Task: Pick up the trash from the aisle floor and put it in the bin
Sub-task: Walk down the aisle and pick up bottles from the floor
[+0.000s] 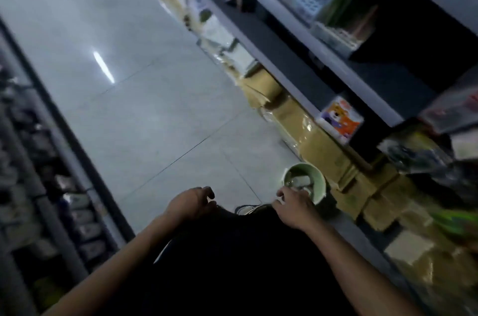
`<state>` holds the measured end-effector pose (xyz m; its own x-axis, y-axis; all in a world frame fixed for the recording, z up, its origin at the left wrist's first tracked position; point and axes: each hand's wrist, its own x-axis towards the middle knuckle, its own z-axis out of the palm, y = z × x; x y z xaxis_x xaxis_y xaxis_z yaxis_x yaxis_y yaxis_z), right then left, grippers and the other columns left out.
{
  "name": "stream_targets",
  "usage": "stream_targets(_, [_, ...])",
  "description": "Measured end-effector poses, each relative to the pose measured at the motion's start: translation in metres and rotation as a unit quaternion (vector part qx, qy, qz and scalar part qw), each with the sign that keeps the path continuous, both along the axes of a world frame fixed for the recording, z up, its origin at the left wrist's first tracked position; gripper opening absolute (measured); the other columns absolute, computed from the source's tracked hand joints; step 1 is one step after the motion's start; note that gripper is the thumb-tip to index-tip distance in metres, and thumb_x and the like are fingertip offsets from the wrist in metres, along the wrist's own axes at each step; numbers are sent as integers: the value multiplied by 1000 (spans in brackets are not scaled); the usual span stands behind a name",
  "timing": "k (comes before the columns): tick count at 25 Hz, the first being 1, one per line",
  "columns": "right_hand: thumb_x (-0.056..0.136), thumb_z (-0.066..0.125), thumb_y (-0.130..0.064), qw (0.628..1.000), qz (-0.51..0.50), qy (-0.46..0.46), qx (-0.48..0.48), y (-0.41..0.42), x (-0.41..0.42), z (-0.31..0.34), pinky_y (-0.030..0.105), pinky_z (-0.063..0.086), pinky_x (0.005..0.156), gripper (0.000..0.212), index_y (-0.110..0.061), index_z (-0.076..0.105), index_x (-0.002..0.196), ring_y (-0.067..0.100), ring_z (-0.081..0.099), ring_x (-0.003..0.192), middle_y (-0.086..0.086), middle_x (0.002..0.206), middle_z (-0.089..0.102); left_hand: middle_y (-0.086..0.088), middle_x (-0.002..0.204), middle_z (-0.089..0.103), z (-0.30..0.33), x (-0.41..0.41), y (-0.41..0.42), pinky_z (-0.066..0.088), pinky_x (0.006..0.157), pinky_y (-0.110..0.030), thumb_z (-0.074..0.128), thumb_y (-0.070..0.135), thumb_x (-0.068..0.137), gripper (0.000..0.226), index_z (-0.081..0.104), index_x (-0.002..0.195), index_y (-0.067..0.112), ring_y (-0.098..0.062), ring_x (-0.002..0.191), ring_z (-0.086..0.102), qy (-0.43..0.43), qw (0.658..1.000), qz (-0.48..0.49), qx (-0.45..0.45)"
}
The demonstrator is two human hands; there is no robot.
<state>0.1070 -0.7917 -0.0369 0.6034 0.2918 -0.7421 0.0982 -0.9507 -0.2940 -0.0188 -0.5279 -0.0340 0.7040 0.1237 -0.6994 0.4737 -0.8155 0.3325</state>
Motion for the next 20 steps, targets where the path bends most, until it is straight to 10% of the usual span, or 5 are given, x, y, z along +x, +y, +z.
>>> stream_targets(10, [93, 55, -48, 978, 201, -58, 26, 107, -36, 31, 40, 52, 94, 37, -24, 64, 121, 21, 62, 109, 1, 123, 63, 4, 113, 70, 19, -170, 60, 51, 81, -31, 51, 43, 97, 34, 64, 123, 25, -15, 99, 64, -24, 946, 323, 7])
stream_targets(20, [95, 52, -47, 972, 220, -66, 40, 166, 57, 31, 39, 52, 92, 41, -24, 61, 129, 17, 61, 110, -3, 126, 61, 8, 109, 70, 32, -81, 140, 48, 74, -31, 50, 44, 98, 32, 63, 122, 28, -11, 93, 63, -33, 943, 331, 14])
